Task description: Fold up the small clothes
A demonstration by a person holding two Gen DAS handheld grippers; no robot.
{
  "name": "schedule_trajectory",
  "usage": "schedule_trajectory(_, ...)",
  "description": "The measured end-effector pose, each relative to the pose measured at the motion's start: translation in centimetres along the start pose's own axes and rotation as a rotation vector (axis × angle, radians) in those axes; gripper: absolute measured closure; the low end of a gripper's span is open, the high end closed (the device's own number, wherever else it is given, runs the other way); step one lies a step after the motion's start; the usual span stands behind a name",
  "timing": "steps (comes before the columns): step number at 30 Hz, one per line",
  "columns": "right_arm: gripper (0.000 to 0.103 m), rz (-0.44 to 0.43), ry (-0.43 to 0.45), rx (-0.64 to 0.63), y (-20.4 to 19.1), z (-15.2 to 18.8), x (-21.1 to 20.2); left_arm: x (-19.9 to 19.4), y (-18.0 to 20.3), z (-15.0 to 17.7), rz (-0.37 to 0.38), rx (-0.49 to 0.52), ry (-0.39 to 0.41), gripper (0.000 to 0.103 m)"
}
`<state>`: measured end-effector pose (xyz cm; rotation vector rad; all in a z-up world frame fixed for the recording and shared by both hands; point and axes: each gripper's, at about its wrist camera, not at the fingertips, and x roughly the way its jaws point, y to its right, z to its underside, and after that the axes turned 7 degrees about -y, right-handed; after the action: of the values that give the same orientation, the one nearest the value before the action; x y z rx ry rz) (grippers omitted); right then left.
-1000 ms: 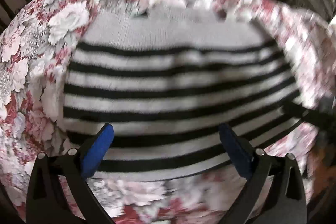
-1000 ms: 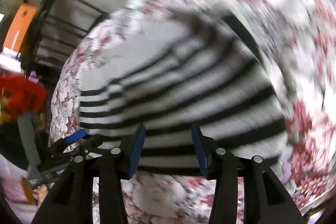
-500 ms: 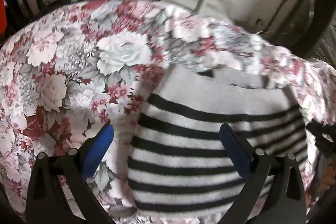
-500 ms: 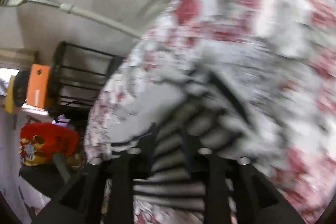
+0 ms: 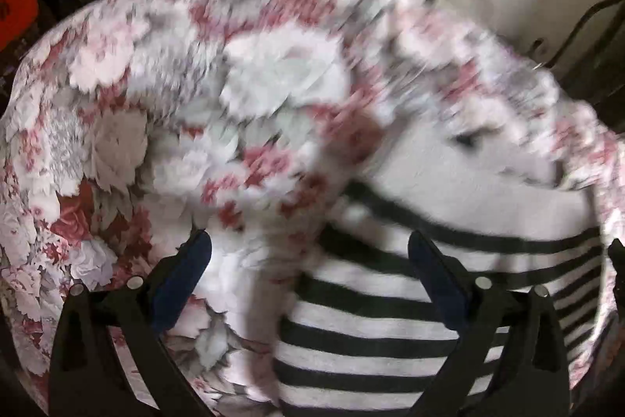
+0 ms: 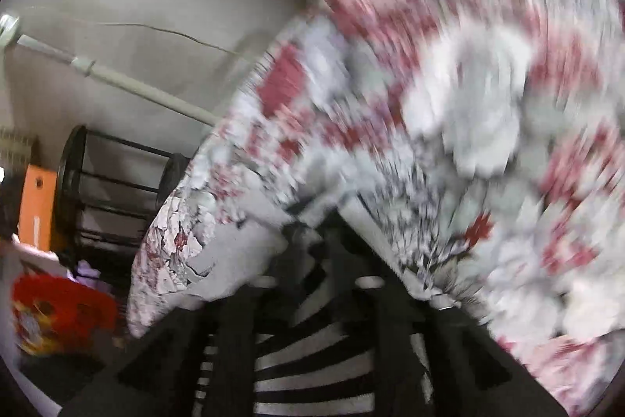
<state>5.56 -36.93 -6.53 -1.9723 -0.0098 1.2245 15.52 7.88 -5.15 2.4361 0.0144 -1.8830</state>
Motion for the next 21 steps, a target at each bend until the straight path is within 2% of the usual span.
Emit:
schedule_trajectory(1,0.052,-0.002,0.013,-0.008,-0.3,0.0,-0.7,-0.7,0.8,0.4,0.047,0.015,0.006,0.005)
schedule_trajectory(2,0.051,-0.004,0.018,-0.016,-0.3,0.2,-1.3,-1.1,1.8,0.9,0.088,0.038,0.007,0.005)
schedule_trajectory(4,0.05,0.007,0.002,-0.044,-0.5,0.5,-1.8,-1.6,4.0,2.2,0.126,0.097,-0.001,0.005)
schedule_trajectory(8,0.048,0.034,-0.055,-0.055,0.3,1.6,-1.5,-1.0,9.3,4.3,0.118,0.213,-0.055,0.005)
schedule_trajectory(10,0.046,0.046,-0.079,-0.05,1.0,2.4,-1.1,-0.1,10.8,5.5,0.124,0.249,-0.083,0.005)
schedule_trajectory(13,0.044,0.05,-0.103,-0.043,2.1,3.6,-1.1,-0.1,12.4,7.7,0.11,0.289,-0.085,0.005)
schedule_trajectory(17,0.042,0.077,-0.131,-0.059,3.5,4.7,-1.1,0.8,14.0,8.1,0.078,0.313,-0.089,0.005)
schedule_trajectory(21,0.042,0.068,-0.16,-0.053,4.9,5.1,-1.0,2.6,15.7,8.4,0.047,0.335,-0.122,0.005)
